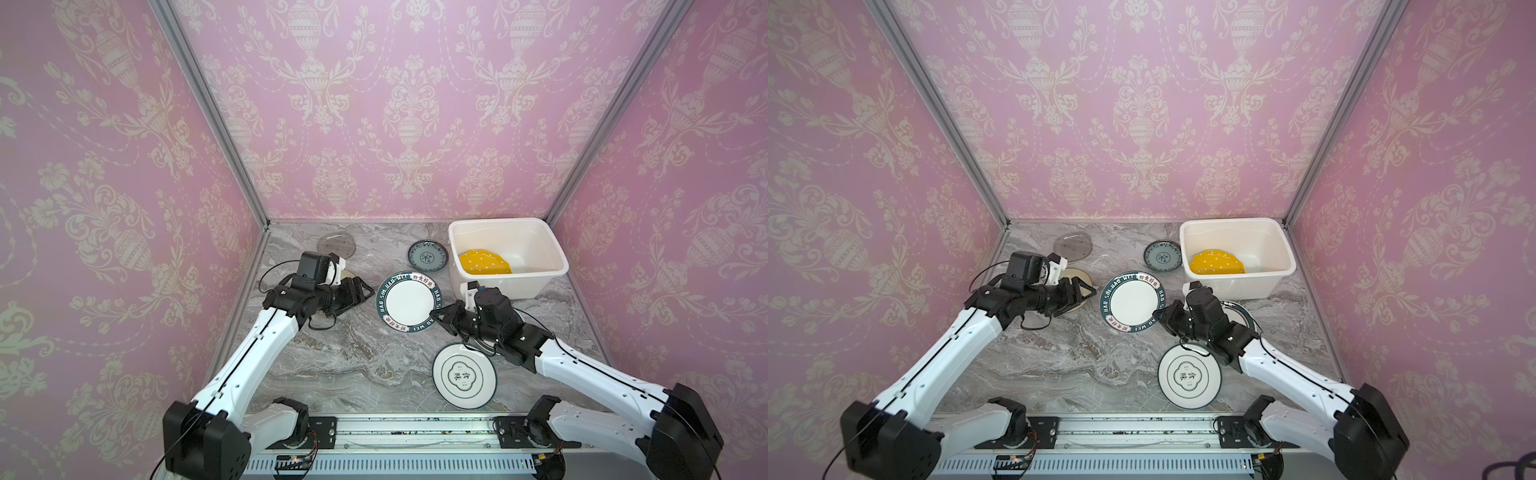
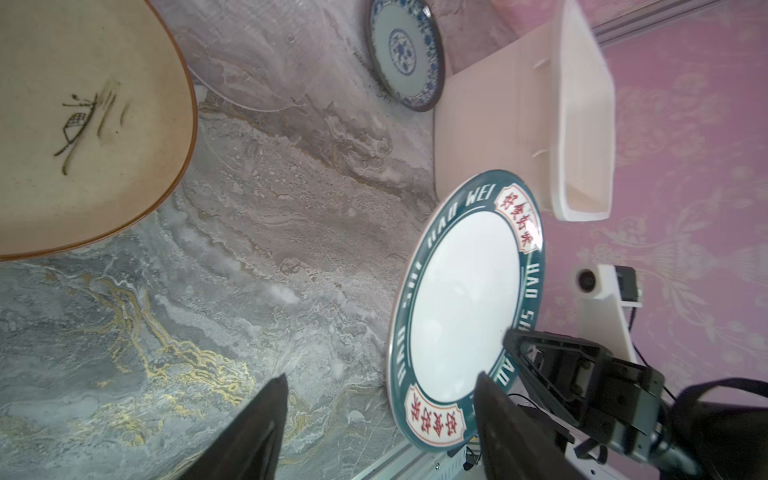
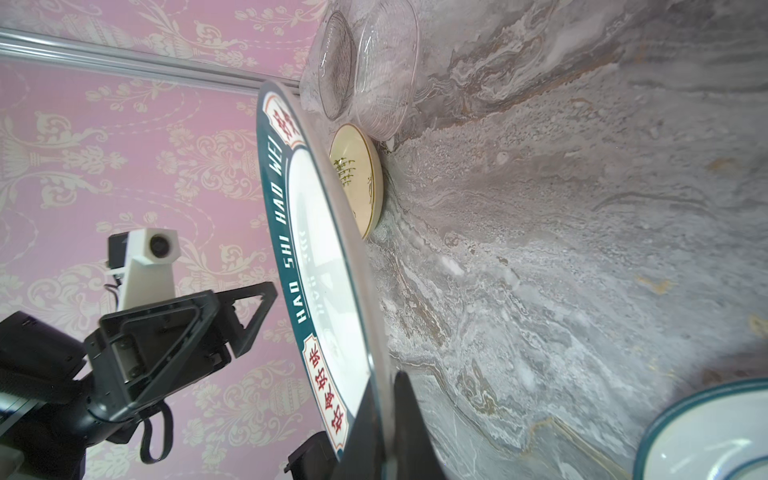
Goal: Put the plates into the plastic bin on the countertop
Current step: 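Close both grippers on opposite rims of the HAO SHI HAO WEI plate, then lift the HAO SHI HAO WEI plate upright between both grippers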
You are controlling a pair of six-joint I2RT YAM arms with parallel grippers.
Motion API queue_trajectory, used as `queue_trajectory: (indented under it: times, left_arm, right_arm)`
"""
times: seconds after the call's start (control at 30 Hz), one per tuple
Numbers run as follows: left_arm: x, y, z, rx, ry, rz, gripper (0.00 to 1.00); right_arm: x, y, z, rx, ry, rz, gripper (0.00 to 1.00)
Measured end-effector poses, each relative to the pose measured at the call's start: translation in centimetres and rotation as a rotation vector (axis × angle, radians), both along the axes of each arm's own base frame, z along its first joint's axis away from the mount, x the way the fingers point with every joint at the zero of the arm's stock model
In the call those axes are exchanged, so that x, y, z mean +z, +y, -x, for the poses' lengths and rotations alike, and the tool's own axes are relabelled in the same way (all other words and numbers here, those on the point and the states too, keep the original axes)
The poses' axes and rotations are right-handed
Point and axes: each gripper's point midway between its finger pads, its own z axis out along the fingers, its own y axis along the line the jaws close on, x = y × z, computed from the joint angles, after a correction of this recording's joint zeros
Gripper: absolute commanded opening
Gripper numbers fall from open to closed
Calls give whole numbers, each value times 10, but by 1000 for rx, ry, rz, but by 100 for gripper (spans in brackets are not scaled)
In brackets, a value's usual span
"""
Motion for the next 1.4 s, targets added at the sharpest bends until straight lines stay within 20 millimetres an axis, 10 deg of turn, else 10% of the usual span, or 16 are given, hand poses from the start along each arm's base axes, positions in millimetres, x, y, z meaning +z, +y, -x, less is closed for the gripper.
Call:
queue_trajectory:
  times: [0.2,0.53,0.87,1.4]
  left_arm:
    - [46,-7,39,-85,-104,112,67]
    - [3,-8,82,-204,41,94,66]
    - [11,-21,85,-235,12,214,64]
    - [7,-41,83,-243,44,328,31]
  right_arm:
    - [28,-10,26,118,-17,111,0]
    - [65,-22,68,265,-68,120,0]
    - [63,-10,68,313,-48,88,0]
    - [67,19,50,314,-77,-34,0]
